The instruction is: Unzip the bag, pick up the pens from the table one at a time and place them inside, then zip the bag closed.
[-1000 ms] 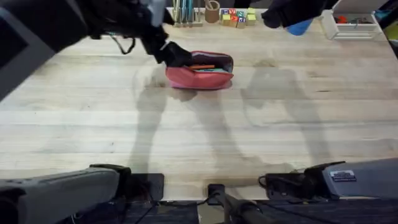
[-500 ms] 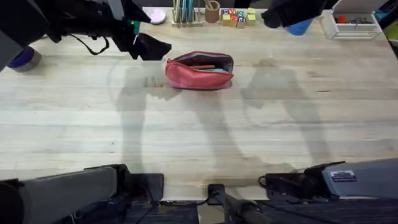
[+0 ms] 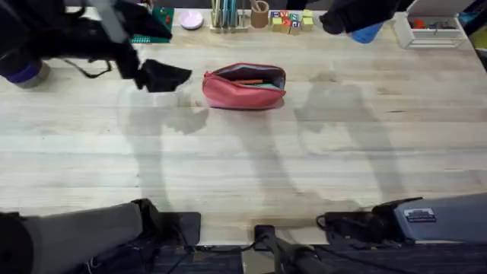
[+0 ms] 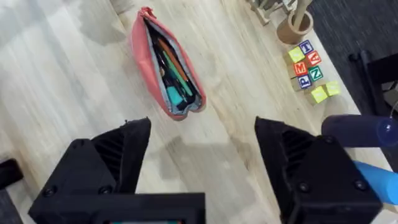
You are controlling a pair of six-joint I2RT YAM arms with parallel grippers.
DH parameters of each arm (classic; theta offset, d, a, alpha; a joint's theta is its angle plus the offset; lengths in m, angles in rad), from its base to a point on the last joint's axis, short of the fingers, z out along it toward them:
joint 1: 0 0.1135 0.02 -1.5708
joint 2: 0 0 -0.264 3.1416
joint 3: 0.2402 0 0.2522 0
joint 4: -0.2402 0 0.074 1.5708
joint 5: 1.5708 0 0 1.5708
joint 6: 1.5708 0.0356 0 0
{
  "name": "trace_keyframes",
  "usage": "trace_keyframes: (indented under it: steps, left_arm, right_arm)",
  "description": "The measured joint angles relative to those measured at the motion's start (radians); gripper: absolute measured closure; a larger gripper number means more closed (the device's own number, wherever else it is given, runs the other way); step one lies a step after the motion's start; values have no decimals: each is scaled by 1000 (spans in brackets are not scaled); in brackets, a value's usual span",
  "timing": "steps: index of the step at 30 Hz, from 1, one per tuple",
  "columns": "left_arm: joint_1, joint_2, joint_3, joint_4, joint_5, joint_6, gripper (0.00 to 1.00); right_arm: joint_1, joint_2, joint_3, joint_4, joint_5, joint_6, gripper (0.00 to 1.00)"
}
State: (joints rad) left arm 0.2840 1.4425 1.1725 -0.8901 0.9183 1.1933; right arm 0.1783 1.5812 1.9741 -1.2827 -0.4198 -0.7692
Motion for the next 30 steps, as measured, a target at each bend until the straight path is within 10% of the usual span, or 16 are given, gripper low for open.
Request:
trace_keyframes:
  steps: [12,30]
  left_arm:
    - [218,85,-23,-133,190,403,5]
    - [255,146,-26,-139,261,450,7]
  right_arm:
    - [10,0,0,2,0,0,5]
    - [109,0,0,-30,-6,68,4]
